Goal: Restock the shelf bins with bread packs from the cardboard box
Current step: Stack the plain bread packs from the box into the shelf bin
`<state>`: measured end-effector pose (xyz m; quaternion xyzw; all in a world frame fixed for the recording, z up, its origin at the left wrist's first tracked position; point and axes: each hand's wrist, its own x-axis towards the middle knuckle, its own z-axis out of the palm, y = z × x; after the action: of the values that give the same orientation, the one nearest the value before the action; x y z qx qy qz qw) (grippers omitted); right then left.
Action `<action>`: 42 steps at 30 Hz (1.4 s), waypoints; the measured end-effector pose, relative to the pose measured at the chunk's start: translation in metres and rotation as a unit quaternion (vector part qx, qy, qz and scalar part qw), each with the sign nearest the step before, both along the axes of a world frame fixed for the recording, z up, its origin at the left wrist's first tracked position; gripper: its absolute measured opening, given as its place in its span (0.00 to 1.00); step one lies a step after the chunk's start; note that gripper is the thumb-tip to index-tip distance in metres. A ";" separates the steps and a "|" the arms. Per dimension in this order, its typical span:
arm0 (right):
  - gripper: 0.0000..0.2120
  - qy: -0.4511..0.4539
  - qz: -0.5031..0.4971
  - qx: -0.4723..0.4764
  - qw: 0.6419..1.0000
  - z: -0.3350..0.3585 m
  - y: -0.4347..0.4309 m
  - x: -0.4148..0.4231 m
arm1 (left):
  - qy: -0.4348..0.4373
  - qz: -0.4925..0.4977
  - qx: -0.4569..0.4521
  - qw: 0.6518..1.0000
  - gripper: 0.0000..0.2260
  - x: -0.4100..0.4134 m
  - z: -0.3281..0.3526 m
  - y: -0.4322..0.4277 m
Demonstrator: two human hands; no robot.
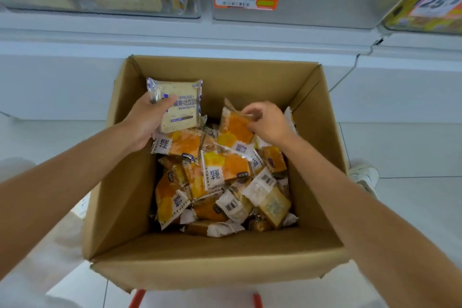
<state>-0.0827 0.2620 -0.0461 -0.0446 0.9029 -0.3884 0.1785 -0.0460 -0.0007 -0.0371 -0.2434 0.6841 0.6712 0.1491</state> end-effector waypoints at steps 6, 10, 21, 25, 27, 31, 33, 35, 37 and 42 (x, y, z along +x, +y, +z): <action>0.29 -0.027 0.159 -0.053 0.986 0.069 -0.026 -0.013 | -0.027 -0.187 0.084 0.978 0.23 0.000 0.033 0.039; 0.34 -0.002 0.095 -0.097 0.991 0.049 -0.032 -0.014 | -0.058 -0.132 0.125 0.982 0.18 0.005 0.017 0.039; 0.24 -0.267 -0.077 0.096 0.956 -0.112 0.007 0.030 | -0.087 0.078 0.159 0.980 0.18 0.011 -0.031 -0.003; 0.08 -0.216 -0.026 0.056 0.974 -0.106 0.009 0.026 | -0.078 0.092 0.168 0.978 0.18 0.013 -0.025 -0.001; 0.06 -0.154 0.031 0.052 0.986 -0.083 0.014 0.018 | -0.059 0.076 0.168 0.981 0.19 0.017 -0.022 0.000; 0.02 -0.037 0.115 0.033 0.992 0.000 0.025 -0.006 | -0.018 0.044 0.171 0.984 0.18 0.022 -0.007 -0.004; 0.03 -0.010 0.144 0.025 0.989 0.041 0.023 -0.012 | 0.001 0.018 0.198 0.980 0.19 0.024 0.004 -0.004; 0.04 0.041 0.168 0.034 0.984 0.072 0.008 -0.012 | 0.015 -0.001 0.225 0.974 0.21 0.026 0.016 0.001; 0.05 0.088 0.168 0.019 0.982 0.087 -0.015 -0.009 | 0.029 -0.012 0.249 0.968 0.22 0.027 0.027 0.008; 0.08 0.160 0.142 -0.050 0.976 0.096 -0.063 0.005 | 0.068 -0.062 0.225 0.970 0.26 0.028 0.060 0.024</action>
<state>-0.0780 0.1991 0.0497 -0.2429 0.8837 -0.3914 0.0828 -0.0177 0.0238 0.0228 -0.1149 0.5377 0.8123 0.1945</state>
